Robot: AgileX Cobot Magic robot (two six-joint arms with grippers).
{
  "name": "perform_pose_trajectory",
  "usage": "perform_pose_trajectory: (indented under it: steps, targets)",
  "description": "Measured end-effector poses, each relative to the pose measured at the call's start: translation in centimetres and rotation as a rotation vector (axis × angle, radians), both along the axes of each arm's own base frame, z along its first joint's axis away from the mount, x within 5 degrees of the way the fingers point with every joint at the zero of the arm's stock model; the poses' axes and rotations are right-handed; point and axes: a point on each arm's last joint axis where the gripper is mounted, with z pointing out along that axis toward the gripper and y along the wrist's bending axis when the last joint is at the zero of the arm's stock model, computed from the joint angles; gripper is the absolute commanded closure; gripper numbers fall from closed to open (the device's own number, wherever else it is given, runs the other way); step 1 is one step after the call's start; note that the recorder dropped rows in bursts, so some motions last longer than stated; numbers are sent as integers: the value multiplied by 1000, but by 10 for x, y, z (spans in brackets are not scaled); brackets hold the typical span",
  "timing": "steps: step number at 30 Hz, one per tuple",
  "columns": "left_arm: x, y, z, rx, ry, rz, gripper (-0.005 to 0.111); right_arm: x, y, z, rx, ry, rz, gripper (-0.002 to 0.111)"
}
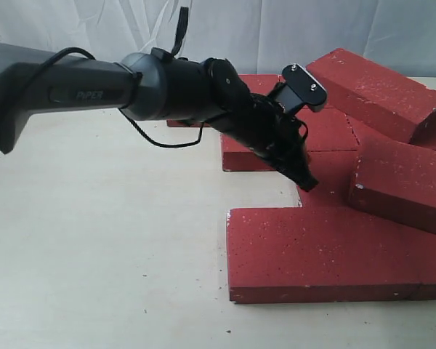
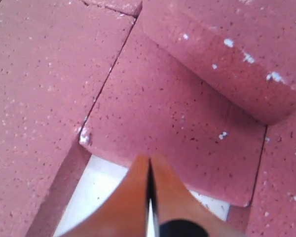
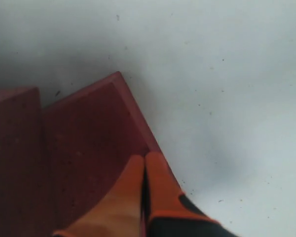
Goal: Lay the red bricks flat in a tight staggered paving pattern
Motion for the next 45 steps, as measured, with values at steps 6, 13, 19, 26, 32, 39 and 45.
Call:
perform_pose_trajectory:
  steps: [6, 13, 19, 26, 32, 39, 45]
  targets:
    - [-10, -25, -1, -22, -35, -35, 107, 2, -1, -9, 16, 8, -6, 109]
    - [-19, -47, -7, -39, -43, -69, 107, 4, 2, -8, 45, -14, -20, 109]
    - [-21, -56, -15, -46, -63, -56, 107, 12, 15, -5, 176, -104, 31, 109]
    - [-32, -69, -8, -56, -128, -80, 107, 16, 22, 22, 78, -196, 132, 109]
    - [-24, -48, 7, 41, -127, -158, 107, 43, 62, 39, -10, -258, 336, 109]
    - [-16, 3, 33, 166, -66, -112, 107, 72, 120, 61, 7, -281, 528, 109]
    - [-18, 39, 47, 249, -36, -57, 107, 82, 163, 73, 18, -294, 650, 109]
